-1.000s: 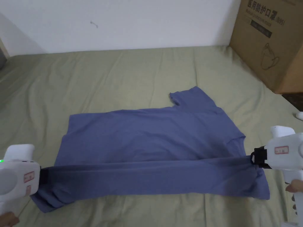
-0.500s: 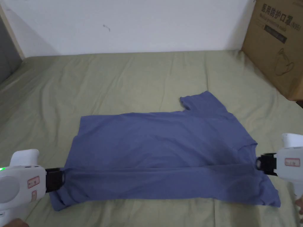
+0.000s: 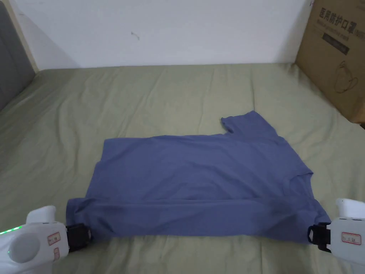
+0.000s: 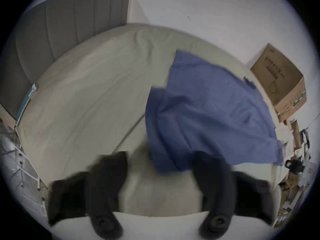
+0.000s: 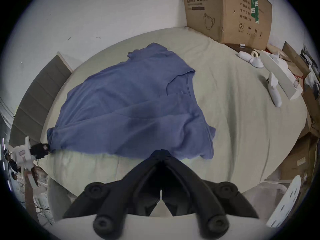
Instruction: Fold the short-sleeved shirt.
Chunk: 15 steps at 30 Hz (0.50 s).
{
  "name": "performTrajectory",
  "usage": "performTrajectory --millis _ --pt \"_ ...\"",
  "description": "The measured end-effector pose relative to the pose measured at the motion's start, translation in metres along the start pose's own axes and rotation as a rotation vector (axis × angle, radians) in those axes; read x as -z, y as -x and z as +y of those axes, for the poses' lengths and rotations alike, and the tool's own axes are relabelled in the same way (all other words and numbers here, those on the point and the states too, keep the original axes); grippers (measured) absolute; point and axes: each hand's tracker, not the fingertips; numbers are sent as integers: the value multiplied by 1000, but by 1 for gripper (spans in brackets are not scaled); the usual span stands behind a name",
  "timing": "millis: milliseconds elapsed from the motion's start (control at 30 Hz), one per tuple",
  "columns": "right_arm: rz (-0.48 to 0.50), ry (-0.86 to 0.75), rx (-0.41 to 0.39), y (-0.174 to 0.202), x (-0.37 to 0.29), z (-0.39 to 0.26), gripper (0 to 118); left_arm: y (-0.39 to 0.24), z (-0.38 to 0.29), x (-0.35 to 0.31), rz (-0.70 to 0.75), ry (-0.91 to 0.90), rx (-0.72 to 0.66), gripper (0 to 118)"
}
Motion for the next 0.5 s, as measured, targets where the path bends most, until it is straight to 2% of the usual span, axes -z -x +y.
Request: performTrajectory --millis 67,100,133,167,200,233,267,300,400,433,467,500 --pt "-6 8 9 -4 0 -3 0 -4 -8 11 79 10 15 15" --pt "-19 12 14 -5 -1 -5 0 2 -7 13 15 -20 15 10" --pt "-32 11 23 -7 -1 -7 0 -4 -2 9 17 -15 17 3" --pt "-41 8 38 -11 -3 -8 2 -8 1 7 33 -20 18 3" --pt "-48 1 50 -13 -4 -7 20 -11 3 7 28 -22 42 3" --pt "-46 -7 64 -17 -4 -3 59 -8 4 2 33 -21 60 3" --pt "-46 -11 72 -21 -3 2 83 -9 6 0 33 -23 69 3" --pt "-54 -30 89 -22 -7 7 88 -10 9 -2 27 -21 81 3" --pt "-116 -106 105 -41 8 22 88 -6 12 -10 20 -30 84 3" --pt "-149 -41 142 -48 19 23 86 -5 14 -11 8 -31 77 3" --pt "-123 14 212 -54 28 21 82 -6 16 -12 6 -28 72 3" --pt "-55 43 234 -60 38 15 68 -1 13 -13 6 -30 73 3"
